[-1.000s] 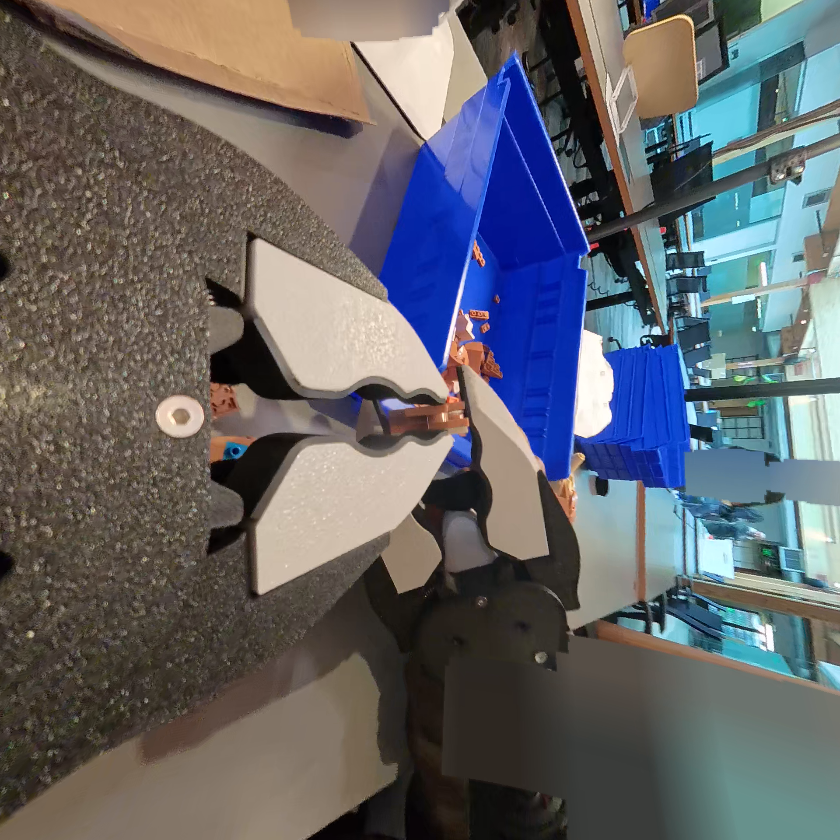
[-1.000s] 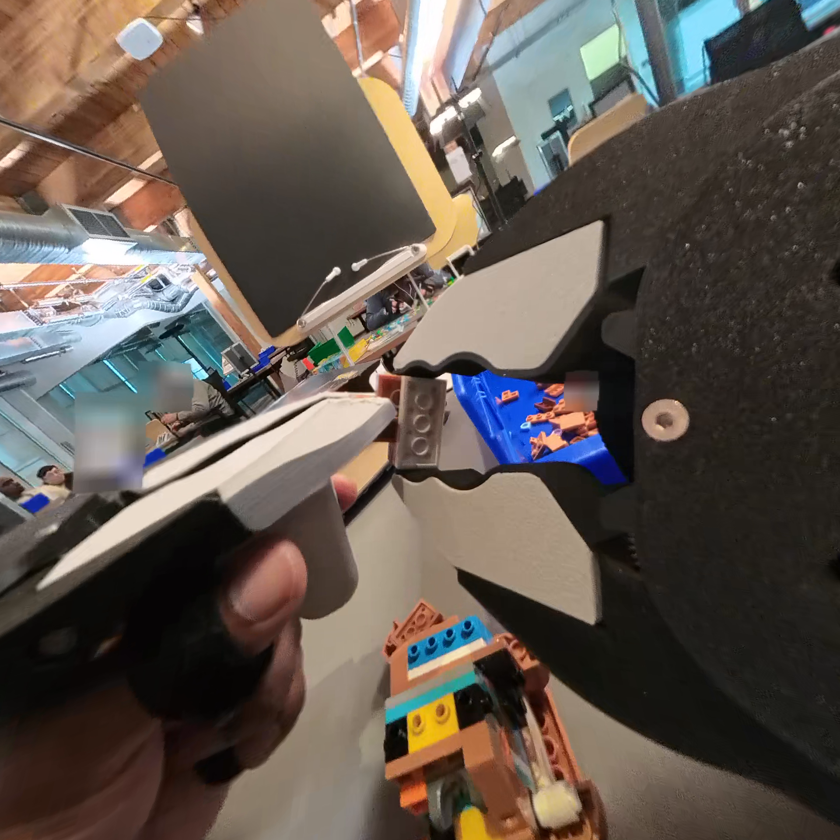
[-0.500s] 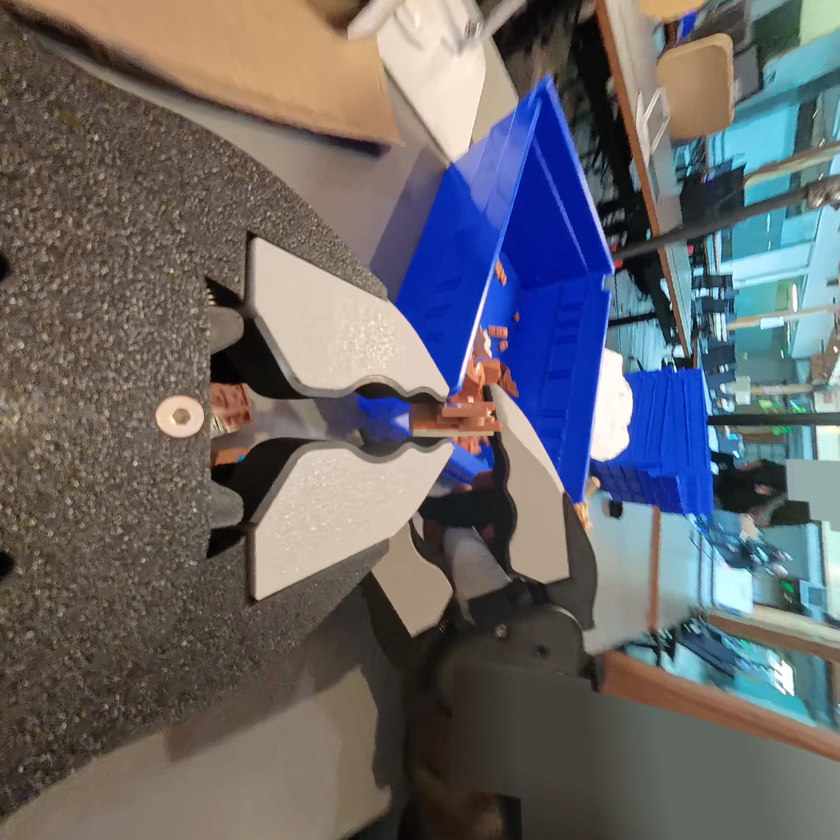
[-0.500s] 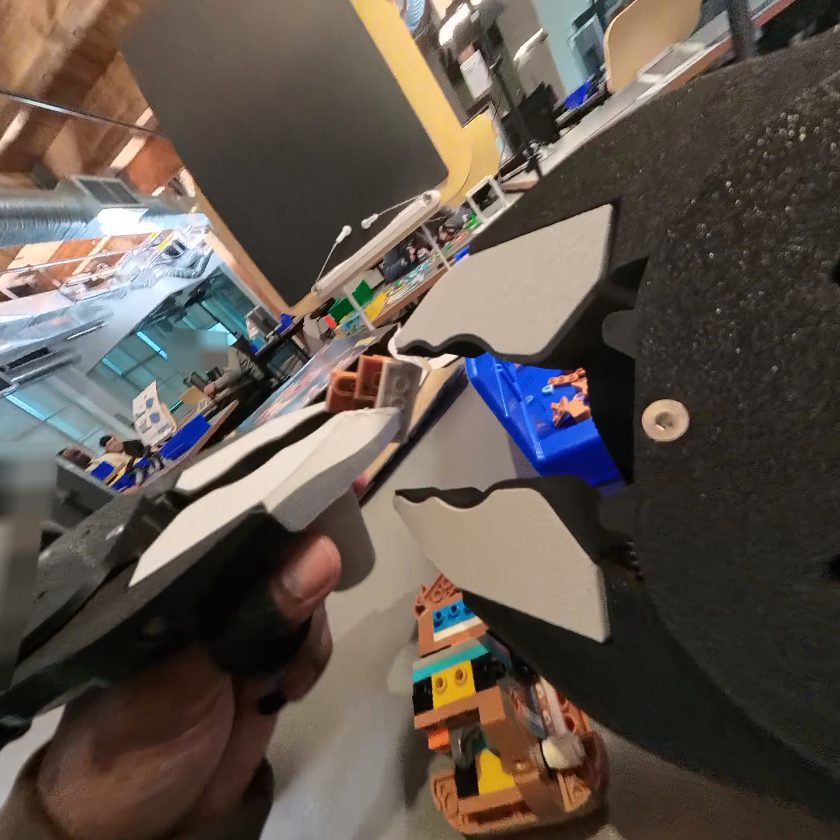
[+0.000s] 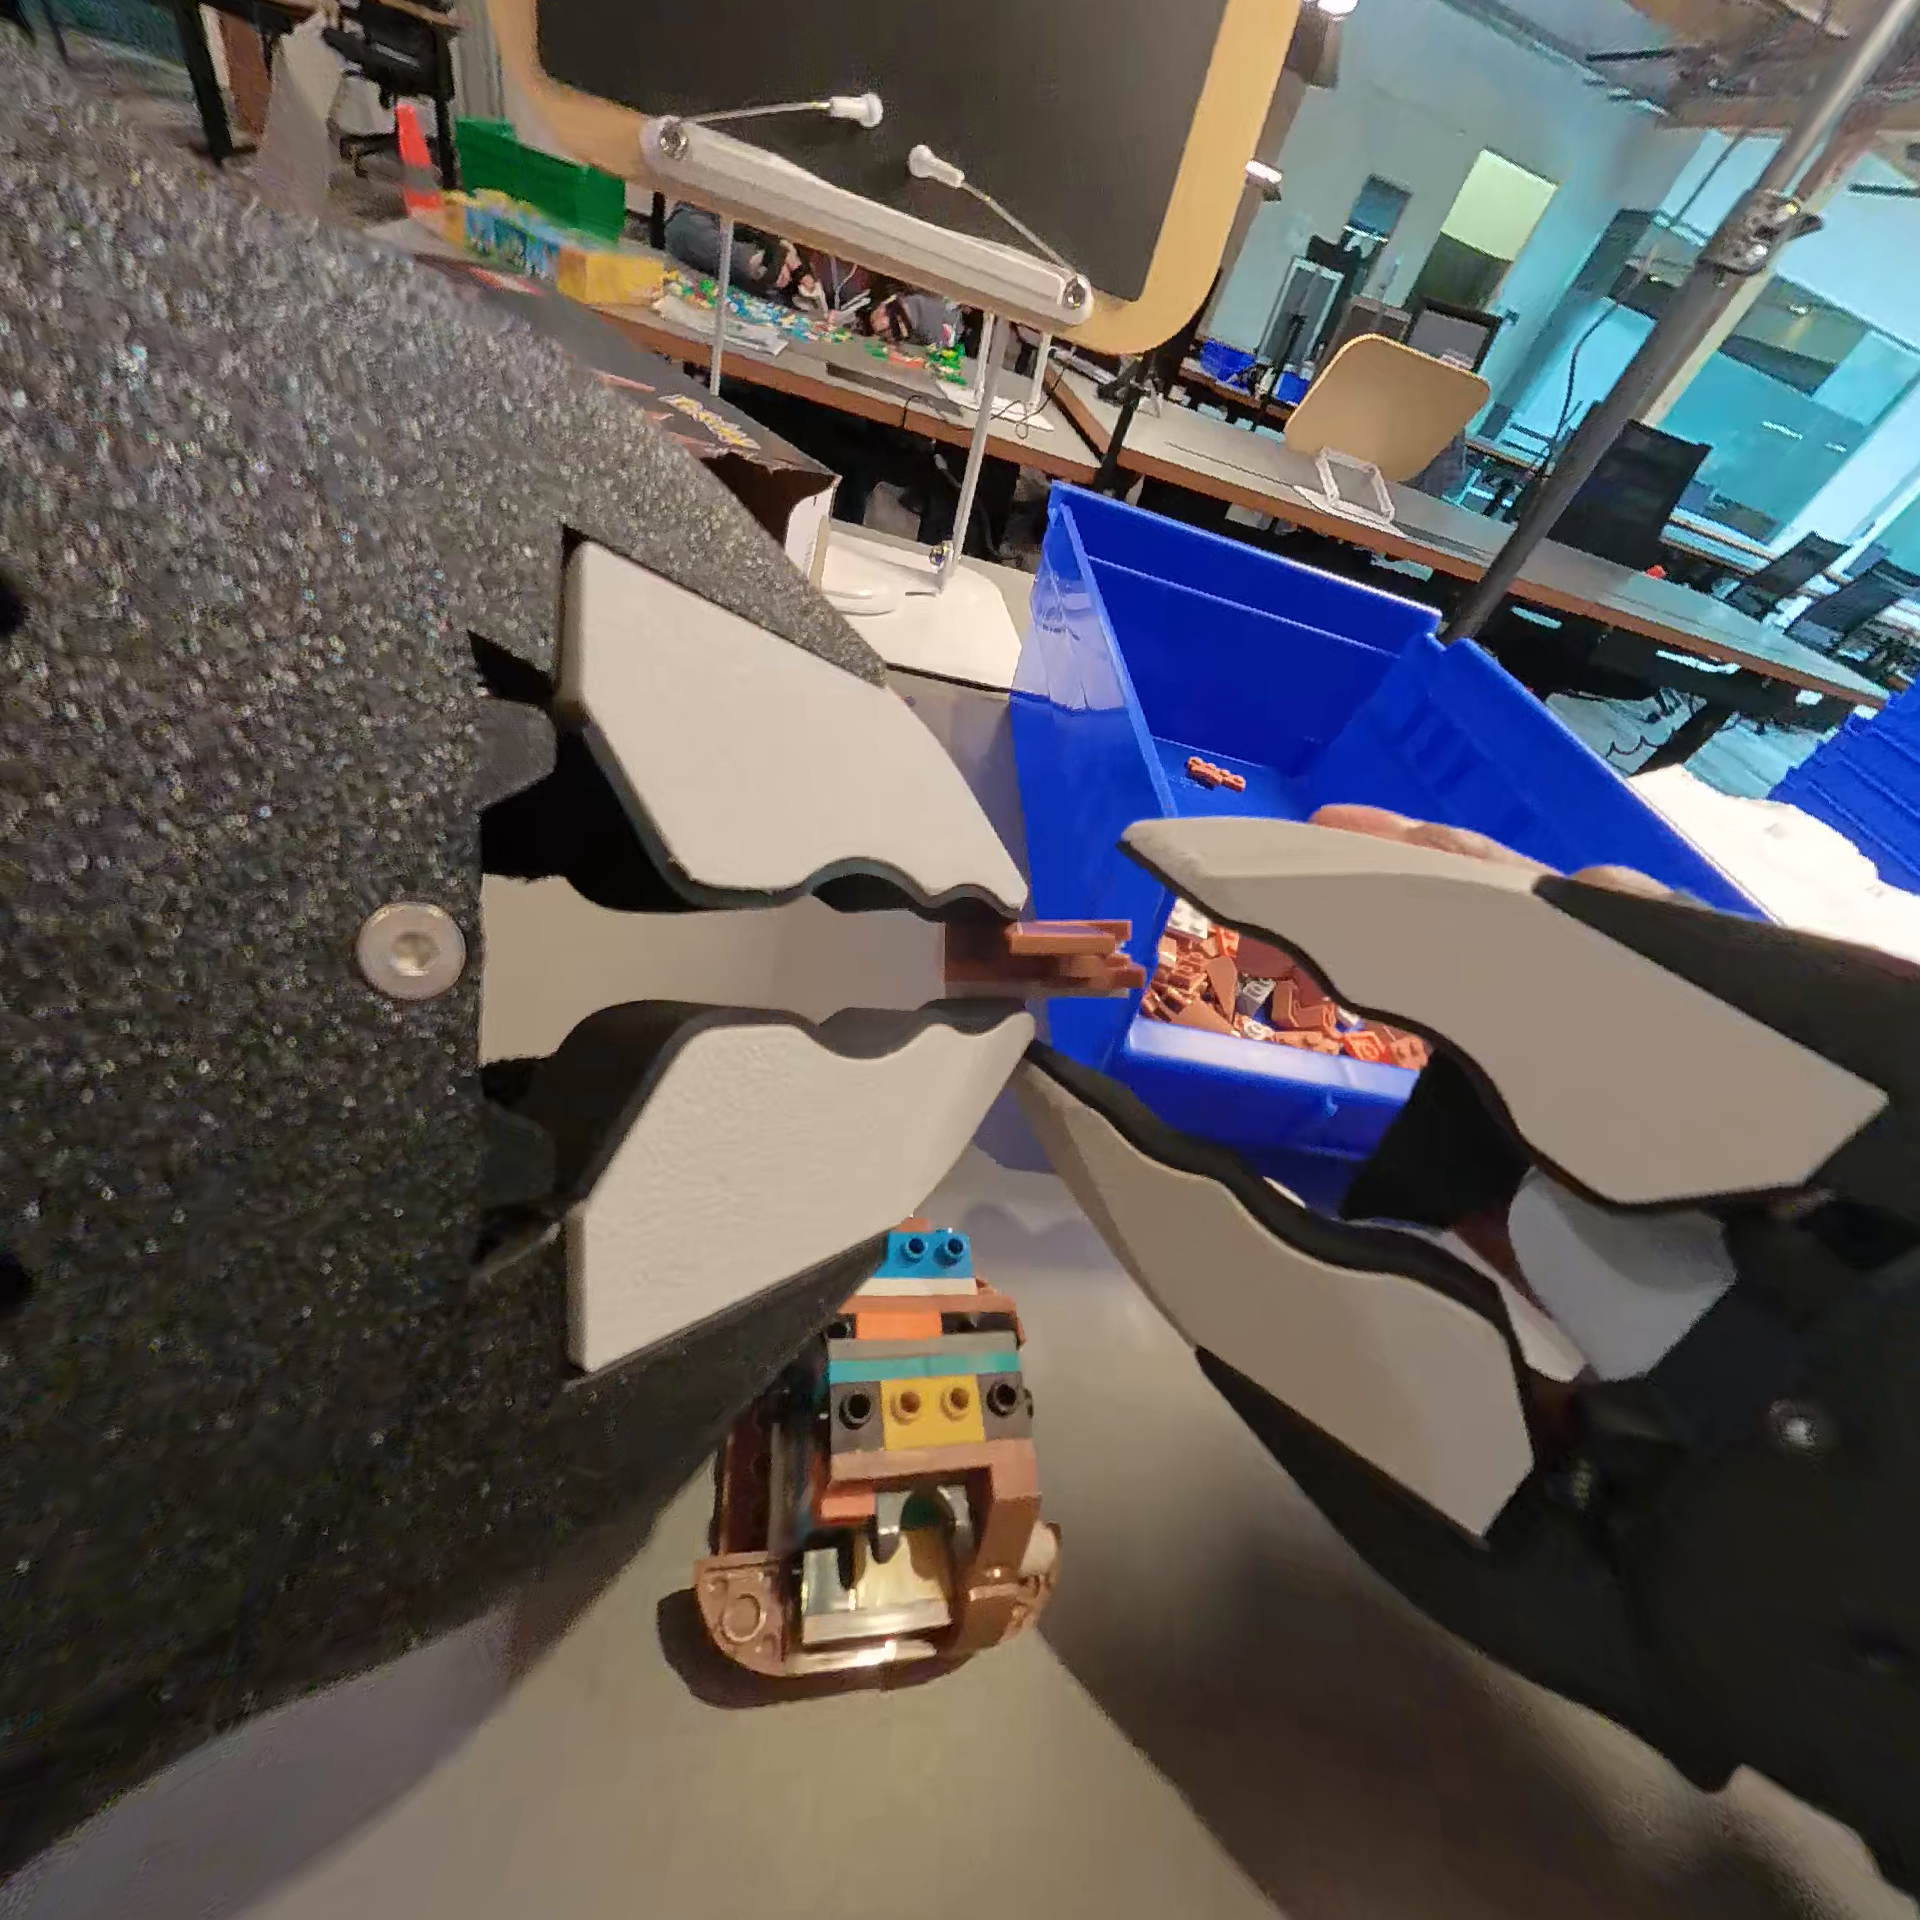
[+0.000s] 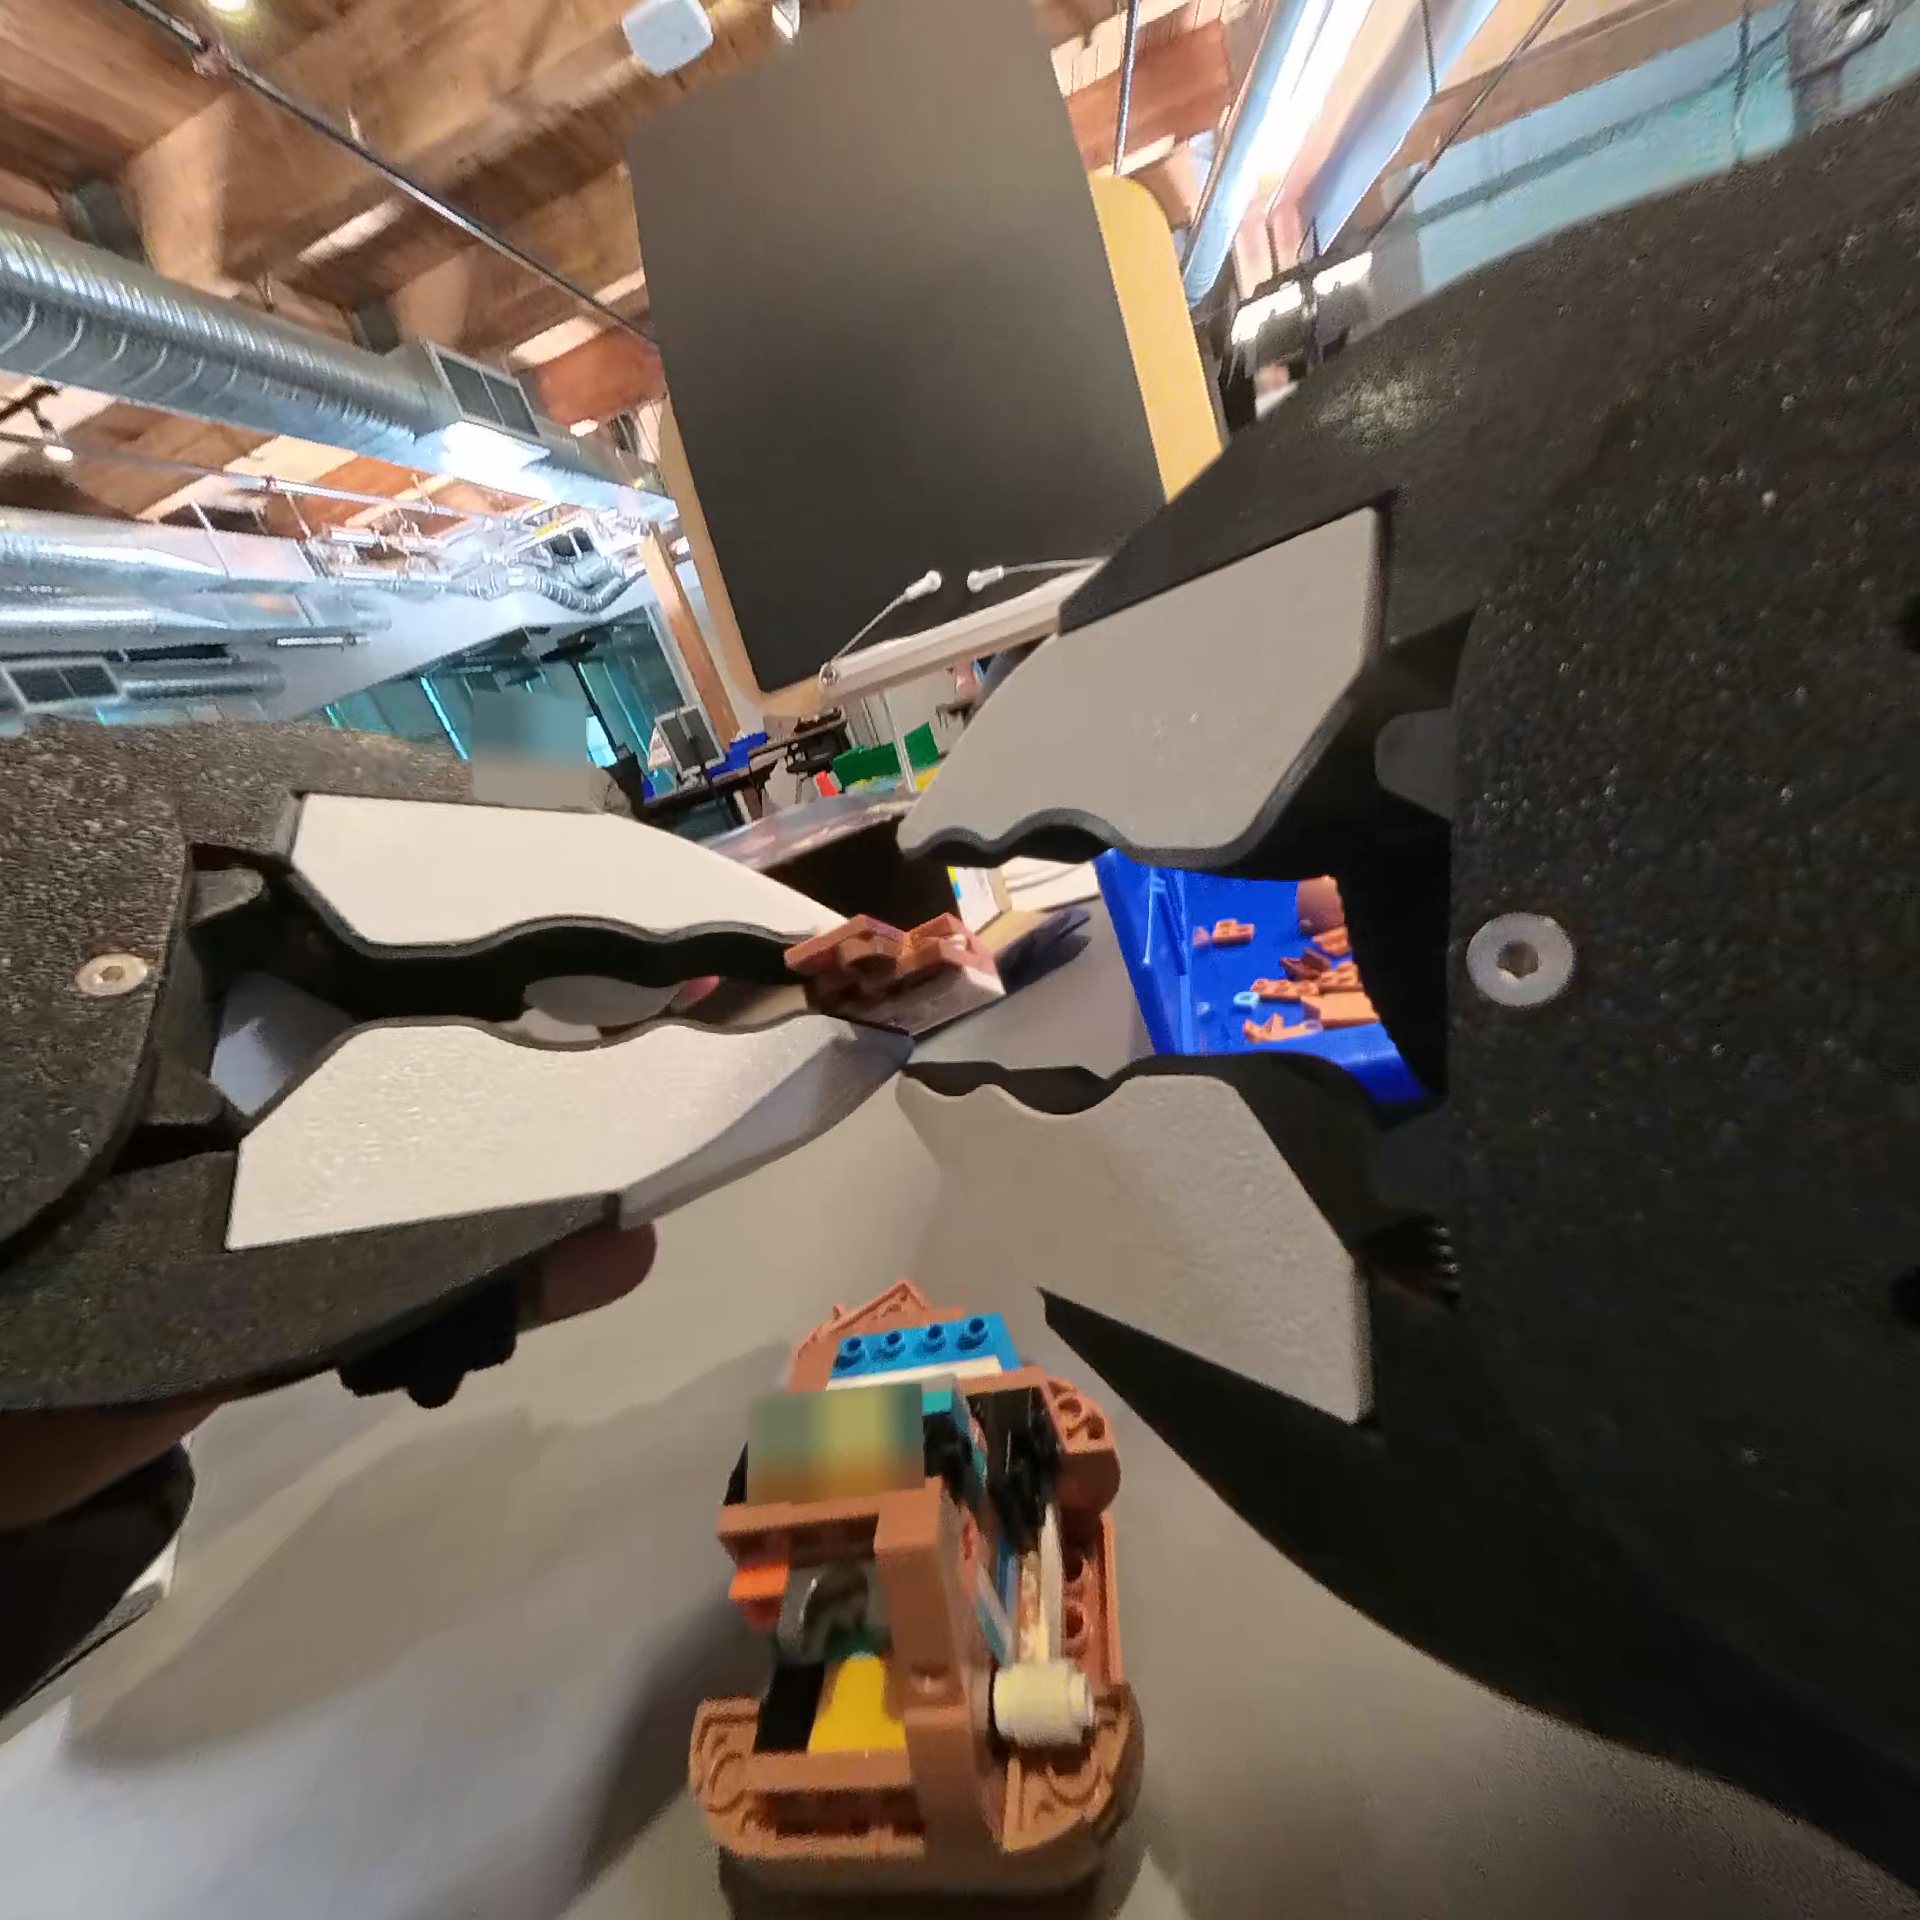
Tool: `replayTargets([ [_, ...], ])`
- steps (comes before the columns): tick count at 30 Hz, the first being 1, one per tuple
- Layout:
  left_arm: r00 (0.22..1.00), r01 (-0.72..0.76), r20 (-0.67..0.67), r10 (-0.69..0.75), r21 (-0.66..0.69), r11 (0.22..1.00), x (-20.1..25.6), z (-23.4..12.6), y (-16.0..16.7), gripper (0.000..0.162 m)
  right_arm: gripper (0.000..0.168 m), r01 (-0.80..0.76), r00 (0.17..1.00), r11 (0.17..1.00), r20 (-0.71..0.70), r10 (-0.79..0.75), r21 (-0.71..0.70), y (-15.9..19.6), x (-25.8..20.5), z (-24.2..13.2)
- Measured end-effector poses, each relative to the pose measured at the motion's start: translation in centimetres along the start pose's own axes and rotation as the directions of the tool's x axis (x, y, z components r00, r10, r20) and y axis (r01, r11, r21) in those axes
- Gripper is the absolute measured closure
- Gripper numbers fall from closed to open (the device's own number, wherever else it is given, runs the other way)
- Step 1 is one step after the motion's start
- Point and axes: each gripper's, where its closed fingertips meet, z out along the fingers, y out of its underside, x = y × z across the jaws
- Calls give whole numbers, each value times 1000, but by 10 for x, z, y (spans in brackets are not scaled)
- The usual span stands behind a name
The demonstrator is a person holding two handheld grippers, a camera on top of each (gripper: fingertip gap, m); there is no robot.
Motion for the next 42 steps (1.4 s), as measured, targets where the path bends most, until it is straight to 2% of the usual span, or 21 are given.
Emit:
replayTargets([
  [7,990,-144,-13,143,-51,988,5,-1,12,148,140,-39,996,999,75,38,15,3,-2,-5],
  [10,985,-169,-42,168,-33,985,13,0,9,148,140,-27,993,1000,117,25,12,2,-12,-4],
  [13,977,-207,-45,206,-8,978,17,1,4,148,154,-16,990,1000,142,17,-10,5,-19,-2],
  [14,978,-207,-29,207,-5,978,15,1,3,148,154,-26,990,1000,135,28,-15,6,-17,-2],
  [17,994,-101,34,100,45,994,2,-1,-4,145,155,-133,987,991,84,134,-15,5,-3,-2],
  [20,984,180,-11,-180,133,975,-12,-7,-10,140,155,-299,954,954,11,299,26,2,14,-2],
  [22,907,421,-127,-402,206,883,-17,-11,-18,134,155,-370,928,928,-31,371,53,2,22,-2],
  [24,767,641,-257,-588,256,724,-23,-14,-26,133,155,-390,918,918,-52,394,78,1,24,-3],
  [26,629,778,-354,-693,274,566,-29,-15,-30,133,155,-379,919,921,-76,386,94,-1,25,-3],
  [28,537,843,-406,-739,260,470,-31,-14,-29,133,155,-356,925,929,-105,366,100,-3,27,-4],
  [31,457,889,-481,-748,239,390,-29,-14,-33,135,155,-345,924,931,-130,359,118,-5,31,-5],
  [35,389,921,-543,-744,239,307,-30,-16,-38,136,156,-356,917,923,-135,375,147,-8,34,-8],
  [39,344,938,-580,-738,241,248,-30,-17,-40,136,155,-357,914,918,-137,381,172,-11,36,-9],
  [42,338,940,-596,-728,247,234,-30,-18,-41,136,155,-345,917,919,-141,374,190,-13,37,-11],
])
